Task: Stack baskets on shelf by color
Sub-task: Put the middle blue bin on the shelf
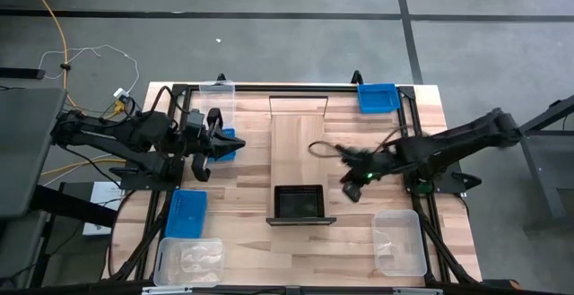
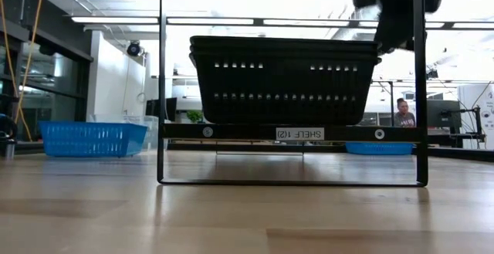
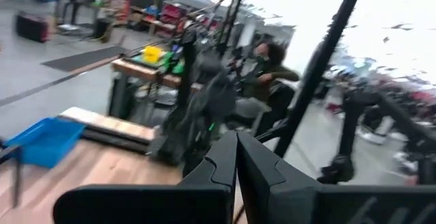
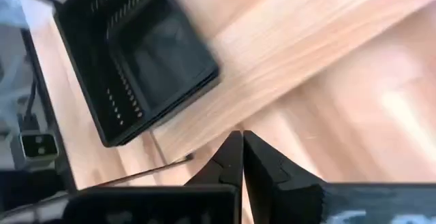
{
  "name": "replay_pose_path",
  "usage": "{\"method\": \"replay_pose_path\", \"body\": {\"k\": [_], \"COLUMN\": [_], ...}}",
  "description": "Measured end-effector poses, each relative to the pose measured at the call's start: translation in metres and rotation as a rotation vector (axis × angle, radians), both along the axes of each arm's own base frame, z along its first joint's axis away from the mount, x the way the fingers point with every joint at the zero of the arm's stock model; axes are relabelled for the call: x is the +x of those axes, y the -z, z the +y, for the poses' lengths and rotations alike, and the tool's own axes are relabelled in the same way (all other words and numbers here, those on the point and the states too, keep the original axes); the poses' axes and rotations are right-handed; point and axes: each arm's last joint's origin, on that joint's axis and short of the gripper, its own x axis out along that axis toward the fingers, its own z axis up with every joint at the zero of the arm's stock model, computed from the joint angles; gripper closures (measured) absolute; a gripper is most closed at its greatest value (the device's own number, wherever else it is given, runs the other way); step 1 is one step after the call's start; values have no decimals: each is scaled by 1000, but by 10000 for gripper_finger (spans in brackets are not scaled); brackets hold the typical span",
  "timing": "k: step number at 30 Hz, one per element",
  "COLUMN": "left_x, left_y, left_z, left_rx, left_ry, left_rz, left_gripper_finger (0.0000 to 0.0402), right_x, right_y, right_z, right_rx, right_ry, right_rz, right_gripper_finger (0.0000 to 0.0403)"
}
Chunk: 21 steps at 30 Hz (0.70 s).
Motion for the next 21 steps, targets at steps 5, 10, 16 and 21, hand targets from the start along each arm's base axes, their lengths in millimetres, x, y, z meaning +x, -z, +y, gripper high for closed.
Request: {"method": "replay_pose_path", "body": {"k": [5, 10, 16, 21], "left_x": [-1, -7, -19, -13], "left_y": [14, 41, 78, 104], "left_z": [5, 13, 24, 36], "left_rx": [-46, -98, -123, -184], "left_ry": [-109, -177, -237, -145], "left_rz": [133, 405, 831, 1111], "left_gripper_finger": [390, 343, 253, 184], "right_x": [-35, -51, -48, -41], "right_y": [-30, -44, -41, -35], "right_z": [-12, -18, -18, -17], "right_rx": [-40, -68, -110, -139], "right_ry": [114, 166, 165, 154], "right_rz": [-126, -210, -197, -159], "right_gripper_finger": [403, 403, 403, 403]}}
